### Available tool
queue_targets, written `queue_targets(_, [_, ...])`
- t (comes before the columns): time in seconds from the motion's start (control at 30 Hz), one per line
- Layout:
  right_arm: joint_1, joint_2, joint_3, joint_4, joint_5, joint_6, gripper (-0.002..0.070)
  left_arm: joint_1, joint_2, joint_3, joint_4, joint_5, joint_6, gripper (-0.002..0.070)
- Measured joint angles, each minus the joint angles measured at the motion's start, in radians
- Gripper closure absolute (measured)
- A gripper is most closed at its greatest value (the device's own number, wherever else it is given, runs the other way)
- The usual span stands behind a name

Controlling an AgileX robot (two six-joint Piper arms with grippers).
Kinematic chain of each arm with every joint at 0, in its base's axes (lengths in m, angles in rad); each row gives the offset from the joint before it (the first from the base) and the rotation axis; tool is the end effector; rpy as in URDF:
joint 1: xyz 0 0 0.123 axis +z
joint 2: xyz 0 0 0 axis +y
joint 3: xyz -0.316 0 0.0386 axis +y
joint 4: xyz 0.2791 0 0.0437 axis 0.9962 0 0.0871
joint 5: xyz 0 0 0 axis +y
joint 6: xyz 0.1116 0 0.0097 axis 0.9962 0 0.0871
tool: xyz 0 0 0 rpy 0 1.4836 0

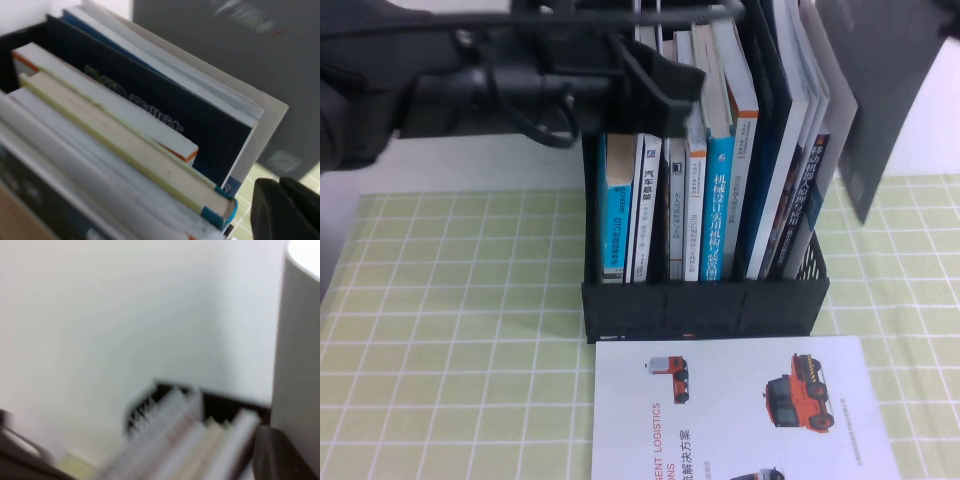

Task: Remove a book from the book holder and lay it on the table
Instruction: Place the picked book on the book

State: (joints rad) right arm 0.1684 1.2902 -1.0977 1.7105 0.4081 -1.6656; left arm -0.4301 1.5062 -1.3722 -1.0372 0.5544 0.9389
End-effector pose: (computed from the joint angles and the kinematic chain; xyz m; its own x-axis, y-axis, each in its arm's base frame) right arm 0.3226 0.0996 0.4222 -0.0754 0.0405 -0.9963 -0.5377 0.8398 0.0748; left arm 0.3372 -0.2106 0.4124 -0.3319 0.1281 -0.9346 0.7504 0.6361 -0.1793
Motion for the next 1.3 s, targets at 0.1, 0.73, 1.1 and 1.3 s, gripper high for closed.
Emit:
queue_targets(0.1, [0.0,-0.106,-0.003,-0.019,0.097,0.08,0.0671,0.066,-0.028,0.0,0.0,0.061,-0.054,0.0678])
queue_targets(0.73, [0.0,-0.251,-0.06,-0.601,0.764,0.713,0.0673,0.473,-0.275,-0.001,0.093,0.516,-0.204,0.0678])
queue_targets(1.1, [0.178,-0.193,-0.06,-1.109,0.657,0.782,0.0673,0.473,-0.41,-0.001,0.167,0.606,-0.34,0.0678])
queue_targets(1.3, [0.49,-0.123,-0.06,-1.586,0.536,1.015,0.0673,0.473,-0.435,-0.001,0.188,0.657,-0.367,0.0678])
